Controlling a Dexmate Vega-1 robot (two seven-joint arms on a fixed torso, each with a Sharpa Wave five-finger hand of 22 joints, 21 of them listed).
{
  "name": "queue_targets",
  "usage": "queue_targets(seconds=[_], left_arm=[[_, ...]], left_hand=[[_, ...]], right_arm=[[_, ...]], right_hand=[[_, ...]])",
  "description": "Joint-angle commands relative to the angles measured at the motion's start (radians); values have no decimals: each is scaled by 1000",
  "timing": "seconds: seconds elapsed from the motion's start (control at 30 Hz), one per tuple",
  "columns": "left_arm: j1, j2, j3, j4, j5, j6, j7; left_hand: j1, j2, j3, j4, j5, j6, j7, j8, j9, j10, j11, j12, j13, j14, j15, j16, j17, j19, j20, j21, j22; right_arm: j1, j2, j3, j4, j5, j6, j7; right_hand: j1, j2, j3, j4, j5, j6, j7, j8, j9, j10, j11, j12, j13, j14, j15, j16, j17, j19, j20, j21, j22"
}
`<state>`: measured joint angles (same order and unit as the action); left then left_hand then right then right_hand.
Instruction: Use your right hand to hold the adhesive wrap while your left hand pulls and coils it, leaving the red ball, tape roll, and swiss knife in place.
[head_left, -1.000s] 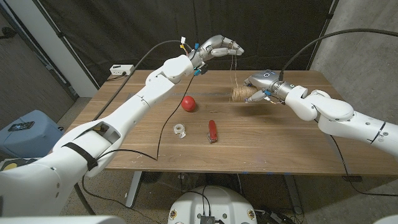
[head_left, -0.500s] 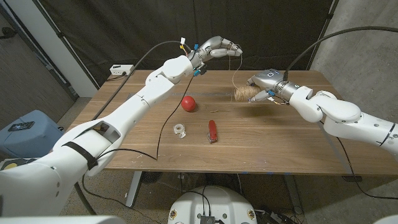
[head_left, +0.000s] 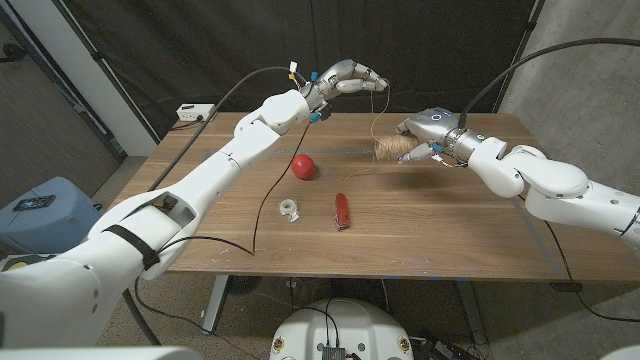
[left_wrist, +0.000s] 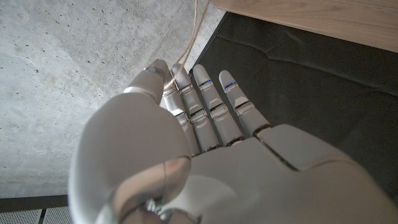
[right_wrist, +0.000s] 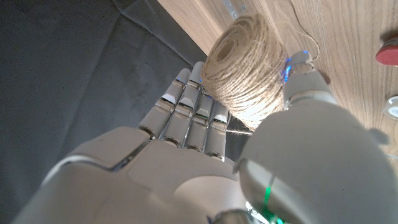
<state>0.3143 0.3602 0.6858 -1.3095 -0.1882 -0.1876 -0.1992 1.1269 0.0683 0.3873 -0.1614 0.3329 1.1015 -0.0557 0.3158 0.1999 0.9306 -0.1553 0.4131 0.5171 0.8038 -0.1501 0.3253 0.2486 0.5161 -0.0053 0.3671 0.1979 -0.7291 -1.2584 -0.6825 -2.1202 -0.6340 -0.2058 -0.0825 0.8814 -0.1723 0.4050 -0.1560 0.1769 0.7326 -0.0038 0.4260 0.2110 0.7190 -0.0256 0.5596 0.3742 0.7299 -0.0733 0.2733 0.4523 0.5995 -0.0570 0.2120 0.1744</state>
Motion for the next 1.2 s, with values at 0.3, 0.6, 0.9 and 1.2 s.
queue_targets(seconds=[0.3, 0.6, 0.9, 1.2], left_arm=[[-32, -27, 7, 91, 2, -36, -12], [-43, -37, 12, 121, 5, -46, -15], [-49, -46, 13, 143, 7, -52, -11], [-56, -54, 13, 164, 6, -59, -12]], left_hand=[[8, 5, -2, 2, 6, 0, -8, 4, -1, 1, -9, -3, 3, 2, -2, -4, 3, -8, -3, 8, 1], [9, 5, -1, 1, 7, 1, -8, 4, 0, 2, -8, -4, 6, 2, -2, -6, 3, -9, -4, 9, 1], [9, 7, 0, 1, 8, 1, -7, 4, 0, 4, -8, -7, 5, 1, -3, -8, 3, -10, -4, 10, 1], [10, 7, 0, 1, 9, 0, -8, 3, 0, 5, -8, -8, 8, 4, -3, -8, 4, -10, -4, 11, 1]], right_arm=[[-21, -4, 22, -30, 22, 33, -42], [-30, -19, 40, -46, 40, 59, -69], [-39, -35, 59, -63, 48, 79, -95], [-46, -48, 68, -72, 53, 94, -100]], right_hand=[[127, 136, -3, 0, 4, 128, -118, 5, 5, 133, -122, 3, 0, 12, -152, -5, 5, 11, -38, 0, 6], [128, 137, -4, 0, 4, 130, -119, 5, 5, 133, -121, 3, 1, 15, -152, -4, 7, 11, -39, 0, 6], [129, 138, -5, 0, 4, 132, -120, 6, 6, 137, -123, 4, 3, 16, -151, -6, 8, 12, -39, 0, 6], [132, 138, -5, -2, 4, 133, -119, 6, 6, 134, -122, 2, 3, 18, -153, -7, 8, 13, -40, 0, 6]])
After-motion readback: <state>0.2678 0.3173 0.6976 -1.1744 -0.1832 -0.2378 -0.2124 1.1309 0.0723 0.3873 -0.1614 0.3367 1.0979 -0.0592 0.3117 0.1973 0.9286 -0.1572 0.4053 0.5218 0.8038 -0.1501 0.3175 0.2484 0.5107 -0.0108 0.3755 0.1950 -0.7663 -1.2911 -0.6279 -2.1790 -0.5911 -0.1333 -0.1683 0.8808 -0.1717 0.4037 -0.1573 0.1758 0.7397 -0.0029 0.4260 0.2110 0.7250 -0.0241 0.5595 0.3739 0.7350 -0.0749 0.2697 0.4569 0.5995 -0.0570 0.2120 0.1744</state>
